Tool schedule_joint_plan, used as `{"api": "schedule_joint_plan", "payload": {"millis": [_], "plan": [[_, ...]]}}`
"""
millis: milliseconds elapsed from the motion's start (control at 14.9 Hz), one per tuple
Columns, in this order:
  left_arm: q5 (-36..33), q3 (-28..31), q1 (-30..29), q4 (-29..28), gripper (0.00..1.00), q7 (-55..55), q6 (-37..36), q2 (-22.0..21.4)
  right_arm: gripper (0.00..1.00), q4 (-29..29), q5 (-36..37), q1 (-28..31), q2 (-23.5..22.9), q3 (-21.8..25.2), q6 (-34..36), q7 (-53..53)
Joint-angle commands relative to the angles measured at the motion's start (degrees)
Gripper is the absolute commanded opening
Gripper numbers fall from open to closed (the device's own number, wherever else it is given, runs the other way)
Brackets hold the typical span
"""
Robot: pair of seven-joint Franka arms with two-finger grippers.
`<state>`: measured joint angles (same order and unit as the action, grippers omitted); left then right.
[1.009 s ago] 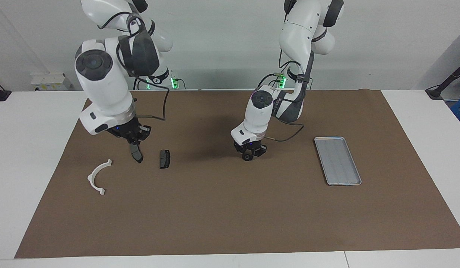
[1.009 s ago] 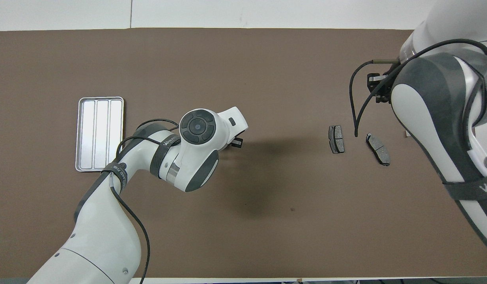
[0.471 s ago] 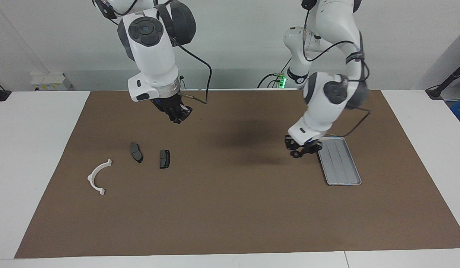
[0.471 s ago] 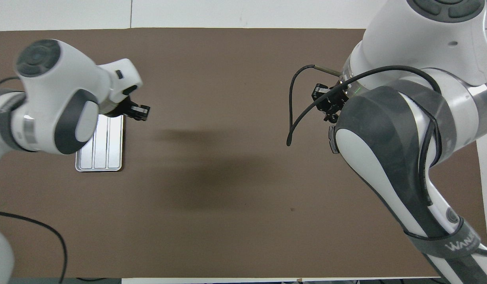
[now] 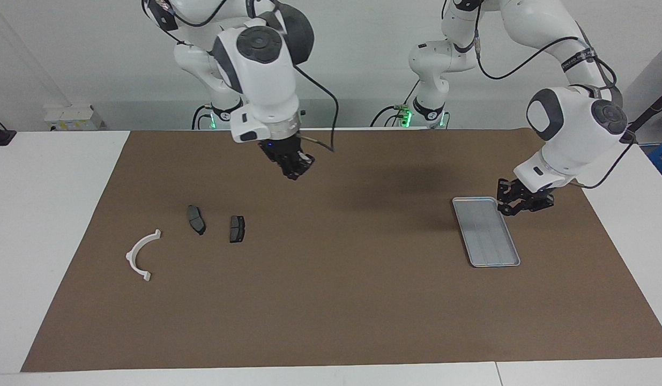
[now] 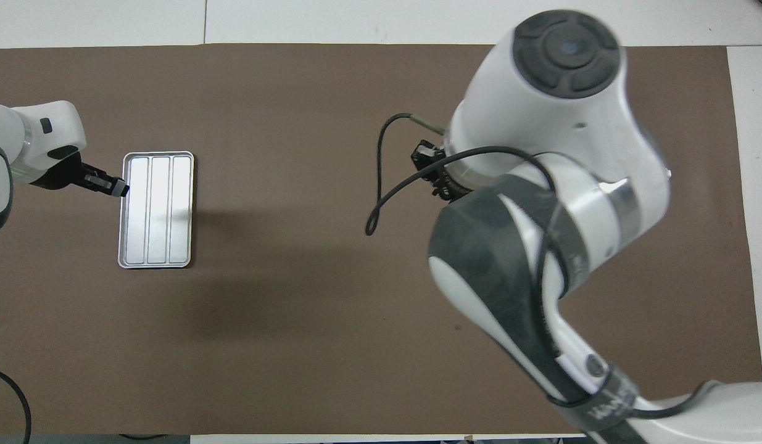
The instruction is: Pick bearing gear from pile to tray
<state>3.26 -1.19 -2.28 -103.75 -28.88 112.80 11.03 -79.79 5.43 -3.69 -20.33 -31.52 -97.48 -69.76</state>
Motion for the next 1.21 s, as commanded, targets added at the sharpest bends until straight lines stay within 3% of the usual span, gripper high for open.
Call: {"api": "schedule_joint_plan", "payload": {"millis": [0,202,538,1009,1076,1143], "plan": [[-1.2,-0.3,0.7,-11.2,0.0,-0.3,9.7,-4.7,0.0,-3.3,1.3,-4.6,-3.8,0.2,-9.2,-6.6],[-1.2,-0.4,1.5,-19.2,0.0,-0.3,16.2,-7.2,0.0,-9.1,8.3,-6.9,-7.1,0.2,-18.0,-12.6],[-1.2,-0.4,1.3,-23.2,0.0,-1.9,16.7,-9.1,0.0,-8.7,19.1,-10.0,-17.5,0.6,-23.8,-19.5],[-1.4,-0.3,1.1,-28.0,0.0,-2.8,23.8,-9.0,0.0,-9.5,20.1,-9.3,-17.8,0.7,-25.1,-19.8],[-1.4,-0.3,1.1,-28.6,0.0,-2.9,24.7,-8.8,0.56,-9.3,20.1,-9.4,-17.7,0.7,-24.8,-19.9],[-1.4,-0.3,1.0,-29.2,0.0,-3.2,25.5,-8.7,1.0,-9.0,20.0,-9.6,-17.7,0.7,-24.3,-20.0]]}}
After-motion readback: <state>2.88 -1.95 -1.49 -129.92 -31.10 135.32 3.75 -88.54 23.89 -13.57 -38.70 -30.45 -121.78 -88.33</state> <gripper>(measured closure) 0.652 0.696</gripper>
